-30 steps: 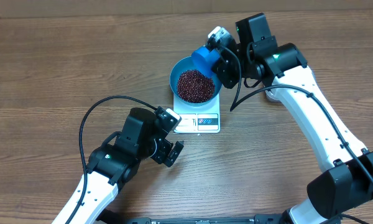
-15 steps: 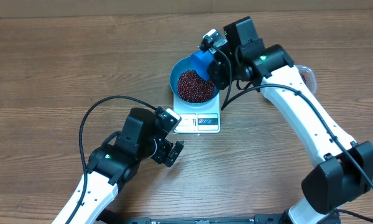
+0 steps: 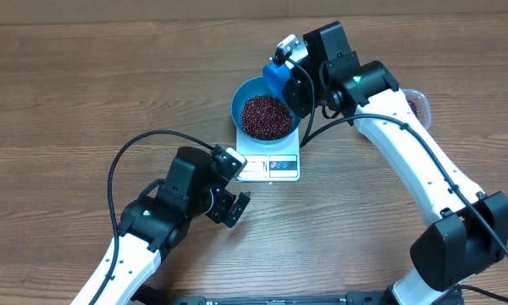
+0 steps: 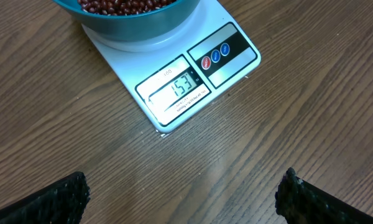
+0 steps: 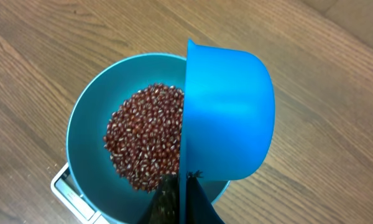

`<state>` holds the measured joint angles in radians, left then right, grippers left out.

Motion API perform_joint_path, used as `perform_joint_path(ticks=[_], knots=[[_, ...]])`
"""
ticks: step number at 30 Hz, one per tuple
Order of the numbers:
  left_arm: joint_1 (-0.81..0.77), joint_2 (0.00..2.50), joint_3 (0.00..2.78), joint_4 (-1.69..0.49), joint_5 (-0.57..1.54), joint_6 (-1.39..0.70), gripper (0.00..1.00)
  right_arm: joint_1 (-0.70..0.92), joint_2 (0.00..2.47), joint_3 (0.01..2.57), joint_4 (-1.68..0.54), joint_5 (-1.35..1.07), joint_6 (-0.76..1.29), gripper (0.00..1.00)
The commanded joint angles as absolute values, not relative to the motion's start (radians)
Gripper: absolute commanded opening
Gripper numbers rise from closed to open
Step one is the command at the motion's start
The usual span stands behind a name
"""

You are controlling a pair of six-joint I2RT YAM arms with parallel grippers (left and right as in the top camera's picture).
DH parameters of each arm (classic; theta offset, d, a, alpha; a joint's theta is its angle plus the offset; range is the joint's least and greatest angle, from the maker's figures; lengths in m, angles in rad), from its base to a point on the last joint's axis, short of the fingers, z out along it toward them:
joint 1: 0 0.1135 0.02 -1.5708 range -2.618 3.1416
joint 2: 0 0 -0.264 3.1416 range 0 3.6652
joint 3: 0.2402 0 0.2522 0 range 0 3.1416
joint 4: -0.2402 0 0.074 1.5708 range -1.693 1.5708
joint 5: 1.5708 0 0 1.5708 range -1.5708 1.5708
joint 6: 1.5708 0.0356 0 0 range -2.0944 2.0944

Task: Scoop item into bowl and weigh 150g on scale

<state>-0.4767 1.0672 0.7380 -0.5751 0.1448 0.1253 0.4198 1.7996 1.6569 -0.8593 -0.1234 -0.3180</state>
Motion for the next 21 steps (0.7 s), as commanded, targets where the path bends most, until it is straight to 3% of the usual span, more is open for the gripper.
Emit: perform_joint_path(ticks=[1, 21], knots=[[-0.478, 1.072, 0.735, -0.572, 0.138, 0.108, 1.00, 0.420, 1.815, 1.688, -0.841, -0.113, -0.315, 0.04], [-0.478, 1.072, 0.735, -0.572, 0.138, 0.108, 1.00, 0.420, 1.860, 1.678, -0.857, -0.112, -0.321, 0.04]])
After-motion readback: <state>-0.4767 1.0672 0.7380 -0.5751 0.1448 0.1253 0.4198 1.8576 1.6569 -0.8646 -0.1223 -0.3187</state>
